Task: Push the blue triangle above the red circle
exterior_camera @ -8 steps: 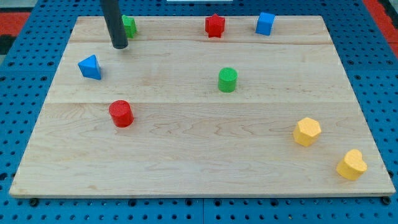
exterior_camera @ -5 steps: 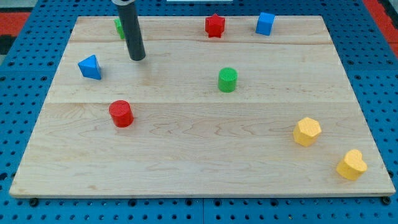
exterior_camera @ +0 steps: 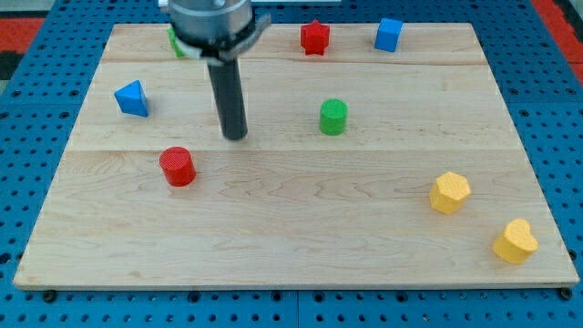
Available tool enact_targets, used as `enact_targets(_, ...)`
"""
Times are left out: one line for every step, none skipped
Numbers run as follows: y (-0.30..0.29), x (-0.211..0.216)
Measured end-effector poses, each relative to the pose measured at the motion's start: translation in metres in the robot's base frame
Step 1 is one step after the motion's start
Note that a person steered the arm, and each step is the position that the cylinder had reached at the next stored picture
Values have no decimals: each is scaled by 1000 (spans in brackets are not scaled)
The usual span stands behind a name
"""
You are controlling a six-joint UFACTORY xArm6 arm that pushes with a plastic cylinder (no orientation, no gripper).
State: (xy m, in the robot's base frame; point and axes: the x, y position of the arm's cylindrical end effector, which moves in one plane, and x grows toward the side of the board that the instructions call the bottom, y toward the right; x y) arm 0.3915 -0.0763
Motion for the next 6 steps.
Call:
enact_targets(-52,-52)
enact_targets(-110,-76)
enact_targets(-149,-69)
enact_targets(-157,-27)
enact_targets(-123,-10)
enact_targets(-64,8)
